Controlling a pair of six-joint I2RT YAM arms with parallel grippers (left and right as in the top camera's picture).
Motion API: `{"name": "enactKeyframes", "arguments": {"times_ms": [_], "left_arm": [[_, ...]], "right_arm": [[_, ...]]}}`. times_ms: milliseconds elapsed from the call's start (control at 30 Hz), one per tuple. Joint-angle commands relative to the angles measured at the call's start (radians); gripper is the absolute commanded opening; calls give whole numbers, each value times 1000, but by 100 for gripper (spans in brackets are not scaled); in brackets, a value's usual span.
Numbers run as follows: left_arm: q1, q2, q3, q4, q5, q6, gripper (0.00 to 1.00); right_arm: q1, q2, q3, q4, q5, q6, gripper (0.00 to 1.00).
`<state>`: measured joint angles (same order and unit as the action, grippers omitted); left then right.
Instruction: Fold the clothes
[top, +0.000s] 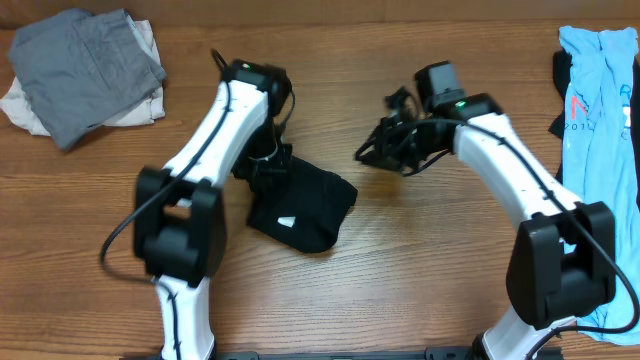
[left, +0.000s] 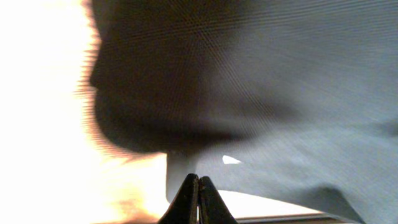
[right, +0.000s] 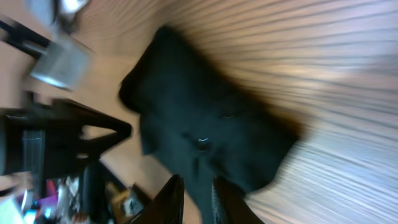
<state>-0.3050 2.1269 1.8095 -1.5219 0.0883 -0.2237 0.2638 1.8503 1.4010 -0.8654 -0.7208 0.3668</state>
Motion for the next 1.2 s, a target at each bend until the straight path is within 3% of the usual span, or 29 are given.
{"name": "enactKeyframes", "arguments": {"times_ms": [0,133,300,667,867,1000,1067,1167], "left_arm": [[28,-144,39,8,-21,-27,8],[68,-155,39,-10,-21,-26,18],[106,-153,39,-15,-17,-24,20],[110,-153,39,-14,-18,-24,21],[110,-153,39,-14,-19,-24,22],[110,-153,39,-14,-21,-24,22],[111,-153,39,-14,-36,-34,21],[124,-153,39,-15,-97,-81,21]], "right_arm": [[71,-21,-66,72,-145,-8,19],[127,-2,-140,177,-235,-8,17],[175,47,-253,426,-378,43,17],[336,335,-294,949,-452,380,17],[350,306,-278,974,-438,397,15],[341,201,-248,845,-284,389,16],[335,128,-232,823,-214,392,28],[330,103,-220,893,-231,400,32]]}}
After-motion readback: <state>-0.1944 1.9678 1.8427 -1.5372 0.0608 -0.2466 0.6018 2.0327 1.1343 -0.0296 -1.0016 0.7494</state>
